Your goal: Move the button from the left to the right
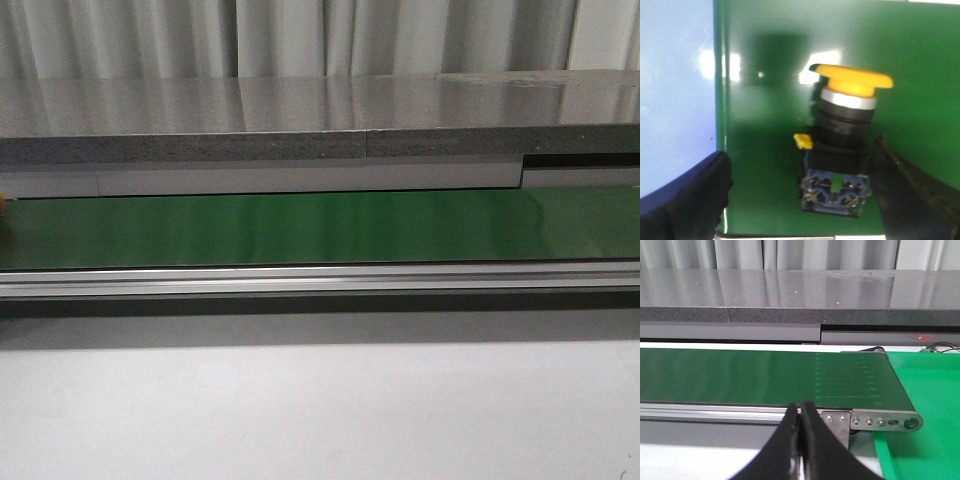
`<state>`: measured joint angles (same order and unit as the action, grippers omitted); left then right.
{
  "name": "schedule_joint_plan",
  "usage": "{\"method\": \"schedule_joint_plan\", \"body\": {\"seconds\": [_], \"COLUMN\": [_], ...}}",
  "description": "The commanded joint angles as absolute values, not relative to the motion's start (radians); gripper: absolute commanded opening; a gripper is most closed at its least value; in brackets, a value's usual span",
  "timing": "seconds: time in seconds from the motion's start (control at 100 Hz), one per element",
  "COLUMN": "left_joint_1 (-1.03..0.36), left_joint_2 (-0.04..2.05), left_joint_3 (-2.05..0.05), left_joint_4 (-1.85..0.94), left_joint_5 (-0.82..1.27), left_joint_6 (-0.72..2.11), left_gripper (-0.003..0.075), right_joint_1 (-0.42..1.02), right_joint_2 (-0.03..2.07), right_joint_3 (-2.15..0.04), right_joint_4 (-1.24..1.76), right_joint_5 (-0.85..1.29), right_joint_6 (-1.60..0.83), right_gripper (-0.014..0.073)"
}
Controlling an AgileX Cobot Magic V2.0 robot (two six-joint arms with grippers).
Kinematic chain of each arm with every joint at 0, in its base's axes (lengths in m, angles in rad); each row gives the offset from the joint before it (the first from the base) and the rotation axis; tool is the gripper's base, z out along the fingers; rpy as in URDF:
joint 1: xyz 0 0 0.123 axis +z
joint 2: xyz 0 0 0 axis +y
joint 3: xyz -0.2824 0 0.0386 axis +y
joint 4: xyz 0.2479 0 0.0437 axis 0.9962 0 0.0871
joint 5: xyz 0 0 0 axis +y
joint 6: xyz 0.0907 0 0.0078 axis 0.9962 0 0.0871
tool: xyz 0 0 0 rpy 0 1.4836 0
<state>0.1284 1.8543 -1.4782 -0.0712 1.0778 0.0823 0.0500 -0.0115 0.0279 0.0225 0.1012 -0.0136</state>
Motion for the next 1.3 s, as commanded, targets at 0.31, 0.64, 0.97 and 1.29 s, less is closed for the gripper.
{"method": "schedule_joint_plan", "body": {"seconds": [0.31, 0.64, 0.97, 1.29], "left_joint_1": [0.124, 0.124, 0.122, 0.015], "left_joint_2": [1.639, 1.314, 0.929, 0.575], "left_joint_3": [-1.502, -1.275, -0.963, -0.657], "left_joint_4": [-0.107, -0.156, -0.200, -0.202], "left_joint_5": [1.058, 0.819, 0.576, 0.396], "left_joint_6": [0.102, 0.102, 0.174, 0.231], "left_gripper": [0.0556, 0.0555, 0.0555, 0.0554], "right_joint_1": [0.050, 0.050, 0.050, 0.050], "right_joint_2": [-0.029, -0.029, -0.029, -0.029], "right_joint_3": [0.013, 0.013, 0.013, 0.013], "right_joint_4": [0.023, 0.023, 0.023, 0.023], "right_joint_5": [0.018, 0.018, 0.018, 0.018], "right_joint_6": [-0.022, -0.022, -0.022, -0.022], "right_gripper": [-0.0067, -0.0067, -0.0067, -0.0067]}}
